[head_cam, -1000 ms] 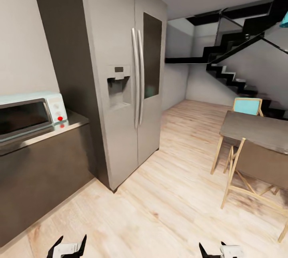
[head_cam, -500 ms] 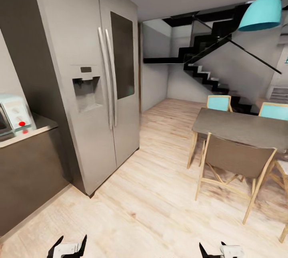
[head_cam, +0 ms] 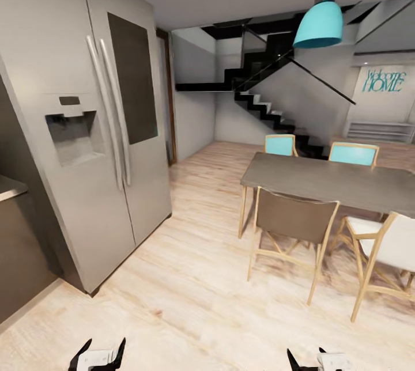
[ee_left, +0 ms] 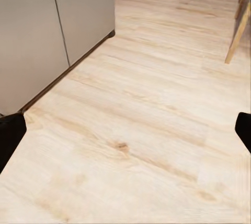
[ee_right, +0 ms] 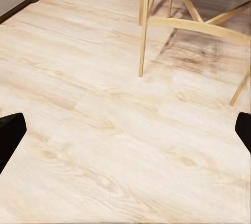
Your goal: Put the three can of soda from the living room inside the tash can in the kitchen.
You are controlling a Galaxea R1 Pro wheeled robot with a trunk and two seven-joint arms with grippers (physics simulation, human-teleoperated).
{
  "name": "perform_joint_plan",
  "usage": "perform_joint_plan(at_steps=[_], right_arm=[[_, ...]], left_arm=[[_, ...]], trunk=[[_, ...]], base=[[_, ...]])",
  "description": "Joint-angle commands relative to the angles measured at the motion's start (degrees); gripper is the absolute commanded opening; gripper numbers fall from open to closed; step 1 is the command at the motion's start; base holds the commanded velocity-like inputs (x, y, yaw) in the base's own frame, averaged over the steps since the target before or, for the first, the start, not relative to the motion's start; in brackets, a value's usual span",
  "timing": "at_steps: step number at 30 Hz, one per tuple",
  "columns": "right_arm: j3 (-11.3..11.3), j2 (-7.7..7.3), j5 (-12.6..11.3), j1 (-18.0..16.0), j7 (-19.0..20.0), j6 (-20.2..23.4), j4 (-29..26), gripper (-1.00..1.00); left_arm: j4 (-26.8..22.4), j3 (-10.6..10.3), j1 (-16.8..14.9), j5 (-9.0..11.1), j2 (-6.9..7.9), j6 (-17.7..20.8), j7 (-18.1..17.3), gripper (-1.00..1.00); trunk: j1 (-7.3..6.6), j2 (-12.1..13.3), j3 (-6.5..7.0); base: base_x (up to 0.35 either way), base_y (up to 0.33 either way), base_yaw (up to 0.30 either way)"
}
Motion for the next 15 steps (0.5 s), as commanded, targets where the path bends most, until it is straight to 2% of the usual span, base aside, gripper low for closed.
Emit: perform_joint_plan(at_steps=[1,15], right_arm=[[0.0,0.0,0.0,0.0,0.0,0.0,0.0,1.0],[0.0,-0.08,0.0,-0.7,0.0,0.0,0.9,1.0]], left_arm=[[0.0,0.0,0.0,0.0,0.0,0.0,0.0,1.0],[0.0,0.0,0.0,0.0,0.01,0.0,0.0,1.0]], trunk=[[0.0,0.0,0.0],[0.0,0.0,0.05]], base=[[0.0,-0.287,-0.25],[0.0,-0.288,-0.25]])
